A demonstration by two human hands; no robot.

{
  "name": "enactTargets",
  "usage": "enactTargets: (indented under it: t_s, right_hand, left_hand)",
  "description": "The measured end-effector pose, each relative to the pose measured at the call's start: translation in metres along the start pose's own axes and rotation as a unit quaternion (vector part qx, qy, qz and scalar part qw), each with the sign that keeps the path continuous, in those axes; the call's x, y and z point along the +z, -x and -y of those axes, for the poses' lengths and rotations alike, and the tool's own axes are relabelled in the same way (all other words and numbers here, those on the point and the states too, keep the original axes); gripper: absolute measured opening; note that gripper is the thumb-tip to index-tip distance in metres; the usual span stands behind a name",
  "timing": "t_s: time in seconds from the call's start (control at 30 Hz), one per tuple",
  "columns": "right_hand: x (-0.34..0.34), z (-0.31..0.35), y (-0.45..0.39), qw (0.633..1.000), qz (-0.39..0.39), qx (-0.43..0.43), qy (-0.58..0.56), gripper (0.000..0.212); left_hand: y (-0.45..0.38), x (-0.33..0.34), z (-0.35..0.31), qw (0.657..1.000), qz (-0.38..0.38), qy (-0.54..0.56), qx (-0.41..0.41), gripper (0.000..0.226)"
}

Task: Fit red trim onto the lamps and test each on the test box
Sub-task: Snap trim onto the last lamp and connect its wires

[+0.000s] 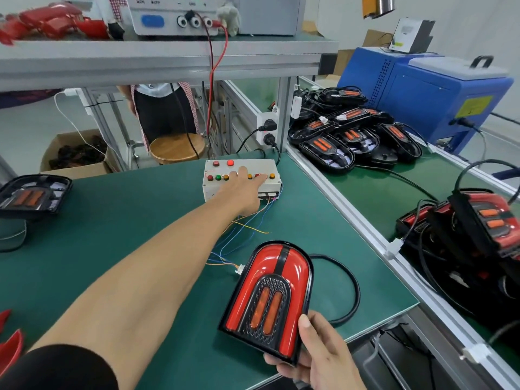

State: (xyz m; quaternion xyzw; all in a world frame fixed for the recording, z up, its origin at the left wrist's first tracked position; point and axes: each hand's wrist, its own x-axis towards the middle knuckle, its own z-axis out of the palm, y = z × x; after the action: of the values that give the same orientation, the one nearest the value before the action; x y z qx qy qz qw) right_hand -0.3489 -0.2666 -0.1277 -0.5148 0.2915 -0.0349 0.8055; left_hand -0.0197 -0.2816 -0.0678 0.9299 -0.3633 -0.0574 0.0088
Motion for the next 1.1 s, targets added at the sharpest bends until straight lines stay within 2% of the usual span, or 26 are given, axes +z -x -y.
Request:
enactTargets:
  t_s: [0.23,0.7,0.8,0.87,0.93,1.0,1.07,1.1]
  right_hand:
    - [0.000,-0.001,-0.003,1.000,-0.003,0.001,-0.015,0.049]
    - [0.000,-0.004,-0.004,1.000,-0.003,-0.004,-0.016,0.052]
    - [0.000,-0.003,-0.003,1.000,-0.002,-0.005,-0.008,0.052]
    - [-0.001,-0.002,-0.002,1.000,-0.002,-0.010,-0.001,0.051]
    - [-0.002,-0.002,0.000,1.000,-0.001,-0.011,-0.002,0.051]
    - [-0.002,-0.001,0.003,1.000,-0.001,-0.015,-0.012,0.049]
    - [-0.003,0.000,0.005,0.999,-0.003,-0.021,-0.026,0.047]
    - [-0.002,0.001,0.006,0.999,-0.003,-0.023,-0.034,0.047]
  left_hand:
    - [-0.003,-0.005,-0.001,1.000,0.019,0.022,-0.008,0.083]
    - [-0.010,0.010,0.007,0.999,-0.021,0.012,0.026,0.083]
    - [-0.005,0.008,0.006,1.000,0.000,0.004,0.030,0.088]
    - [0.007,0.003,0.003,0.998,0.012,0.043,0.037,0.089]
    - [0.026,-0.003,0.000,0.989,-0.038,0.121,0.072,0.073]
    - [0.055,-0.006,0.003,0.959,-0.115,0.234,0.113,0.044]
    - [0.087,-0.007,0.013,0.927,-0.135,0.322,0.140,0.017]
    - [0.102,-0.006,0.020,0.924,-0.129,0.329,0.150,0.009]
